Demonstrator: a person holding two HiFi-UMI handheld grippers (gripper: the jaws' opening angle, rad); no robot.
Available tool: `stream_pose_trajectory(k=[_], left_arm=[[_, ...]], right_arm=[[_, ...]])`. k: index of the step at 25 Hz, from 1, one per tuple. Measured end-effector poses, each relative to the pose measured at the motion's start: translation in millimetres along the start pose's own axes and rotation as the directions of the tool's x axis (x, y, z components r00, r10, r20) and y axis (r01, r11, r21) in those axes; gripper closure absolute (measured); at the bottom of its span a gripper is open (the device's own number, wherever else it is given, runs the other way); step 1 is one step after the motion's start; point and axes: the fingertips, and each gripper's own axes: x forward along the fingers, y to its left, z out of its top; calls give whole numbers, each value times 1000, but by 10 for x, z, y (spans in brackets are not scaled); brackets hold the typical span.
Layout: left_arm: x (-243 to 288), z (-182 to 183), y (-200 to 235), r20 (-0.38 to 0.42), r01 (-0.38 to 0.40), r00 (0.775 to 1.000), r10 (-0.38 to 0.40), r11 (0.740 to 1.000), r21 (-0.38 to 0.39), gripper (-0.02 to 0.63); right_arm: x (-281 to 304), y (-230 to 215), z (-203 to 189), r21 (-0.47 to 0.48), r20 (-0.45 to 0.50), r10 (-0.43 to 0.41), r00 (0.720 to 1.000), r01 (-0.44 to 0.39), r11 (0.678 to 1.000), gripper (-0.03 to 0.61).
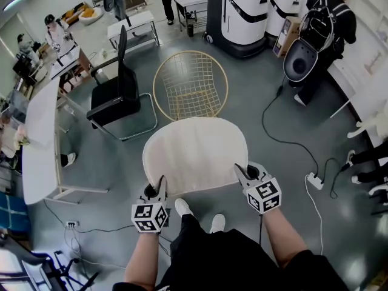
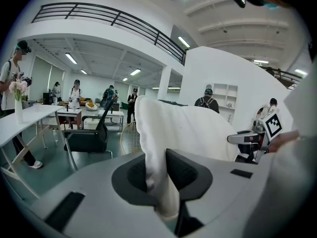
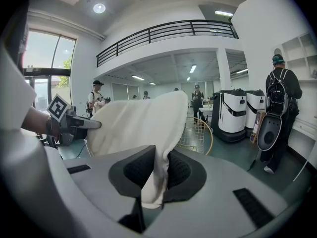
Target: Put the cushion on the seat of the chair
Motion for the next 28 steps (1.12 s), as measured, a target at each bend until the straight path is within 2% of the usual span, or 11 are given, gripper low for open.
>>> stream_pose_trajectory(k=[7,28], left_arm=[[141,122,319,-9,14,1000,-14,1000,-4,537],[765,499,1636,-20,78,997,-78,997,9,537]], right_arm=[[301,77,153,9,-13,-12,1000,12,1000,522],[1573,422,589,36,-22,-81,996,82,996,522]])
